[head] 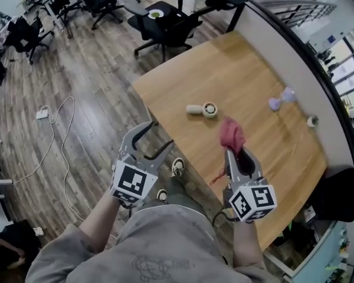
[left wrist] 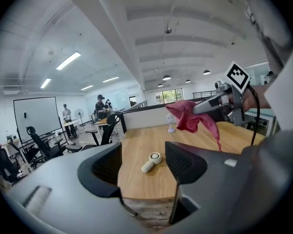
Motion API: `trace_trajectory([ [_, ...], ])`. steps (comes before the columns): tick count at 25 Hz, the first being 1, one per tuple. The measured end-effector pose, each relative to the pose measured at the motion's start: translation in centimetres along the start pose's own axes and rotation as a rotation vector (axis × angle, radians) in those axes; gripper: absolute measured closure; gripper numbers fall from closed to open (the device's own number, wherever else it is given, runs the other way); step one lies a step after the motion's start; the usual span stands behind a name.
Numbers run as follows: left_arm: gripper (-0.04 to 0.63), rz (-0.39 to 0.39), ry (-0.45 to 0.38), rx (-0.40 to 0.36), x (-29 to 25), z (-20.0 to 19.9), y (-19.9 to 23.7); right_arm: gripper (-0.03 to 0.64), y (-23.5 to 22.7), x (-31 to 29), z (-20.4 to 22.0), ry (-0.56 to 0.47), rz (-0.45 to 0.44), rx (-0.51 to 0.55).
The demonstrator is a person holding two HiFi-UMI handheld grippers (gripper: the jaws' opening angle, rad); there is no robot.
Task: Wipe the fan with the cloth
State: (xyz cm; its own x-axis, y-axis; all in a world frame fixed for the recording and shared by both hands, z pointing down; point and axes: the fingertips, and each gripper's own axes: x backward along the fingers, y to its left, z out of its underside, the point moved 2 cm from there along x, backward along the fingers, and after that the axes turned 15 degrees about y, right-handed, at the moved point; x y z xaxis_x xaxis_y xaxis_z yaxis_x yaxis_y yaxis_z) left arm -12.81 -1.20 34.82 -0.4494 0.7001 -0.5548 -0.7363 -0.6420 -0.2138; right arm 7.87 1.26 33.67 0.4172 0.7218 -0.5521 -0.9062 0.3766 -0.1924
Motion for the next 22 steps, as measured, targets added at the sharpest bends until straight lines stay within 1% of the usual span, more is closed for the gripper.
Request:
trace_trajectory([
  [2, 0.318, -0.006, 0.032, -0.037, -2.7, 0.5, 0.1, 0.52, -1.6, -1.9, 0.5, 0.02, -0.001, -0.022],
  [4, 0.318, 0.007, 0.071, -0.076, -5.7, 0.9, 0.2, 0.52, -3.3, -3.8, 0.8, 0.043, 0.001, -0.039],
  [11, 0.316, 0.091, 0.169, -0.122, -15.0, 1.6, 0.8, 0.52, -8.9, -10.1, 0.9, 0.125, 0.005, -0.072],
  [13, 0.316, 0.11, 0.203, -0.163, -17.4, 2.1, 0.9, 0.52, -10.2, -11.9, 1.2, 0.148, 0.002, -0.077],
  [16, 0.314, 0.144, 0.275, -0.217, -21.0, 3.4, 0.6, 0.52, -11.9, -14.3, 1.8, 0.185, -0.009, -0.084],
  [19, 0.314, 0.184, 0.32, -0.218, -23.8, 4.8, 0.4, 0.52, -13.1, -16.2, 2.6, 0.216, -0.019, -0.085],
  [22, 0.313, 0.223, 0.346, -0.207, -26.3, 5.9, 0.1, 0.52, -14.2, -17.7, 3.4, 0.245, -0.023, -0.093],
])
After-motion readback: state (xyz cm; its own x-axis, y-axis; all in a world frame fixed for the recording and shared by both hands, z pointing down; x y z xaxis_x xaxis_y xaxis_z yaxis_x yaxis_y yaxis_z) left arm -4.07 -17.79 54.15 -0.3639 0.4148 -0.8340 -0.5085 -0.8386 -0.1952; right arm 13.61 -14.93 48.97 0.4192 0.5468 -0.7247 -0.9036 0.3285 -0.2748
